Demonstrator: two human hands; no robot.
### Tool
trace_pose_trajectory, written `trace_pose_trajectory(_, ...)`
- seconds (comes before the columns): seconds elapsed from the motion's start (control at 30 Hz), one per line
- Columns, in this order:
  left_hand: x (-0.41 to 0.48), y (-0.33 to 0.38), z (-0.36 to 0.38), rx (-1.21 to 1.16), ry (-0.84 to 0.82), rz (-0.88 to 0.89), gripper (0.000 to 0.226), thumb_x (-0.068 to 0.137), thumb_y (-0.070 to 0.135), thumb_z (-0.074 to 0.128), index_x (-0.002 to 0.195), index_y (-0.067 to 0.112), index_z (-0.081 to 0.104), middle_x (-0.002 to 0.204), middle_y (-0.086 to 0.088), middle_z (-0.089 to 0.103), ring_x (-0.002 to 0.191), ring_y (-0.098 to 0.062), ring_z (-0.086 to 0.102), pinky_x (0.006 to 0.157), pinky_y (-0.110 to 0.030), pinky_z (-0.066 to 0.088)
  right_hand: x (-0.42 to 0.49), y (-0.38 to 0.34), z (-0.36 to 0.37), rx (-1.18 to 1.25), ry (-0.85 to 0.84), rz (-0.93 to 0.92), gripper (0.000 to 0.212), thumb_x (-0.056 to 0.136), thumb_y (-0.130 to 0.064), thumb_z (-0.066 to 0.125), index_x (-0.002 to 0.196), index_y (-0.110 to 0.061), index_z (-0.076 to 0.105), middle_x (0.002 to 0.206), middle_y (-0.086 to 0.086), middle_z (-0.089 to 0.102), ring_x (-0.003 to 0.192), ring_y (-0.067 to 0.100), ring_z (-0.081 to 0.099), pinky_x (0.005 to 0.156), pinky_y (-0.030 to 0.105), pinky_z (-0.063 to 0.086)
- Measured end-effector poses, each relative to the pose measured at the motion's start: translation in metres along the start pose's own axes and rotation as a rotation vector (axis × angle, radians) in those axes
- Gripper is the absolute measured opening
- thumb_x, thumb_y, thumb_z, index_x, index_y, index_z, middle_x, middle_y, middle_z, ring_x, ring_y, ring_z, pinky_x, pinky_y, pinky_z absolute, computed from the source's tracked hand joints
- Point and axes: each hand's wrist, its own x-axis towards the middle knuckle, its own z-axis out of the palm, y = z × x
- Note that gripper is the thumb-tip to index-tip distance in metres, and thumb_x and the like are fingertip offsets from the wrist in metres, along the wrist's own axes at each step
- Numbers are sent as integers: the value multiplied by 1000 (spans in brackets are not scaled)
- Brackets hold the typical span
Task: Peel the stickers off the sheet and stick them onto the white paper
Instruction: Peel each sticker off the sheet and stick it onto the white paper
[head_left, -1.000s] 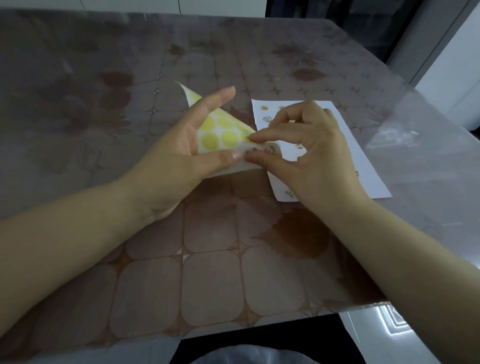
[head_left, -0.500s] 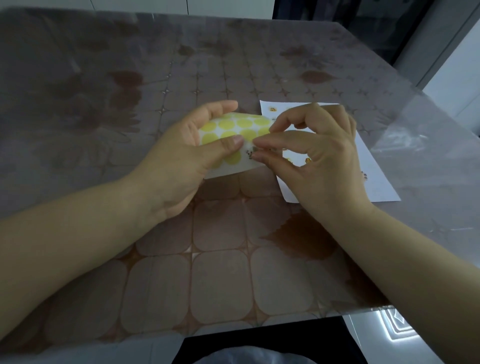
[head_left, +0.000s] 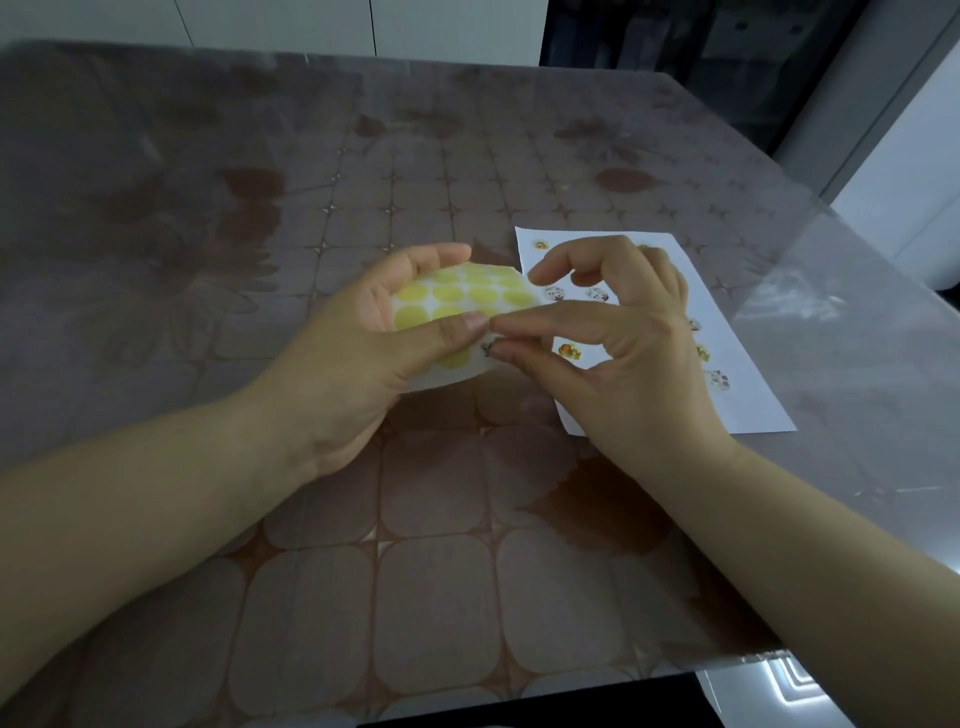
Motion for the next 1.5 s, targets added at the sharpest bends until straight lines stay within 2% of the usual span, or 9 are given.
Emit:
trace_pose_trajectory(0.1,-1,1,1,13,9,5,55,67,18,67,122,21,57,126,-5,61,97,-10,61,79,-21,52,1,-1,0,-6,23,-44,12,79,-33,68,84,-26,76,101,-11,50,96,13,41,84,43,40)
trace_pose_trajectory(0.23,-2,2,3,9,29,-5,52,68,17,66,120,22,58,106,5,64,69,3,60,61,-11,48,1,-1,1,-36,54,-97,11,82,-31,68,85,-25,76,97,-1,62,92,17,44,86,40,36)
trace_pose_trajectory(0.5,-4,3,1,18,33,-75,47,66,22,66,113,30,62,78,17,66,60,4,55,55,-10,46,2,-1,1,-62,82,-173,13,85,-31,66,82,-26,77,94,0,65,86,17,49,91,34,28)
trace_pose_trajectory(0.6,-4,1,0,-30,31,-63,47,66,20,67,112,29,63,85,13,69,61,2,59,55,-11,49,2,0,1,-47,75,-179,12,84,-30,67,82,-25,77,93,1,65,84,18,50,91,35,29)
trace_pose_trajectory(0.83,-2,-2,-2,-91,45,-41,48,70,16,72,115,28,62,104,4,72,87,-10,64,75,-22,54,1,-1,2,-40,27,-192,10,84,-25,67,80,-27,77,92,-1,64,84,16,49,91,31,27)
trace_pose_trajectory(0.97,-2,-3,0,-92,57,31,51,70,13,72,118,26,60,112,-1,69,92,-12,66,80,-22,55,4,2,1,30,-2,-44,13,80,-33,67,84,-23,74,96,-6,57,88,11,49,89,31,32)
trace_pose_trajectory(1.13,-1,-5,0,-86,3,80,58,67,10,71,121,26,57,119,-1,67,104,-15,66,85,-23,53,4,4,1,93,-7,93,22,74,-42,68,85,-23,73,101,-11,48,90,9,47,89,44,40)
trace_pose_trajectory(1.23,1,-7,2,-31,7,133,63,63,1,69,119,27,57,119,1,66,105,-13,65,82,-21,52,5,5,1,55,30,102,21,72,-43,69,82,-25,74,102,-12,48,91,8,47,89,43,40)
trace_pose_trajectory(1.5,8,-13,4,-9,6,155,55,64,3,70,113,27,60,128,-5,60,106,-15,64,83,-22,53,3,7,1,5,26,67,10,76,-34,69,78,-26,75,100,-13,47,93,5,41,92,29,30)
